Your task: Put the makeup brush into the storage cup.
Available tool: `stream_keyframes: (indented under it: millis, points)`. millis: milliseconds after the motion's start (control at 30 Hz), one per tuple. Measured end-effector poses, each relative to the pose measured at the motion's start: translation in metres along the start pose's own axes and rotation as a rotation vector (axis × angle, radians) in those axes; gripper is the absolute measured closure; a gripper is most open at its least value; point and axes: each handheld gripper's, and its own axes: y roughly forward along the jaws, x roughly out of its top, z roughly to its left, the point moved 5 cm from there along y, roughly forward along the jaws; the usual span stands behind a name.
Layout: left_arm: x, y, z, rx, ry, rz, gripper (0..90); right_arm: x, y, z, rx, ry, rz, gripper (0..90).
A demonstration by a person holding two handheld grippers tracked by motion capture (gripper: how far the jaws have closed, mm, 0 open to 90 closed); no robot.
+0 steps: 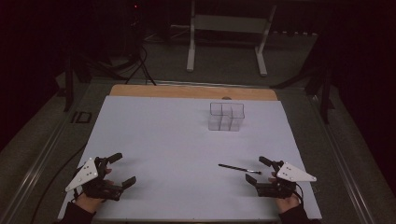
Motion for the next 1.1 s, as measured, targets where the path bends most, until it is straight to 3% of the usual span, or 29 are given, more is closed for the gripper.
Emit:
stream_keyframes:
  millis: [233, 500, 567, 633, 700, 767, 900, 1100]
  points:
    - [0.0, 0.0, 0.003, 0.009, -0.022, -0.001, 0.5, -0.001, 0.0, -0.002, -0.004, 0.014, 0.004, 13.3]
    - [0.0, 0.0, 0.003, 0.019, -0.016, 0.005, 0.5, -0.007, 0.004, -0.005, -0.029, 0.01, 0.075, 13.6]
    - [-0.001, 0.001, 0.002, 0.013, -0.014, 0.013, 0.5, -0.01, 0.007, -0.007, -0.061, 0.01, 0.126, 13.5]
    - [-0.001, 0.001, 0.0, 0.009, -0.005, 0.019, 0.5, -0.011, 0.01, -0.008, -0.052, -0.002, 0.158, 13.5]
    - [0.0, 0.002, -0.002, 0.002, 0.003, 0.022, 0.5, -0.011, 0.011, -0.008, -0.07, -0.044, 0.194, 13.6]
    - [0.0, 0.002, -0.003, -0.002, 0.003, 0.021, 0.5, -0.013, 0.011, -0.009, -0.059, -0.086, 0.238, 13.7]
    - [0.0, 0.002, -0.002, -0.006, -0.012, 0.015, 0.5, -0.015, 0.011, -0.015, -0.043, -0.111, 0.326, 13.7]
    - [0.0, 0.003, -0.003, -0.008, -0.005, 0.022, 0.5, -0.018, 0.016, -0.018, 0.022, -0.195, 0.531, 13.9]
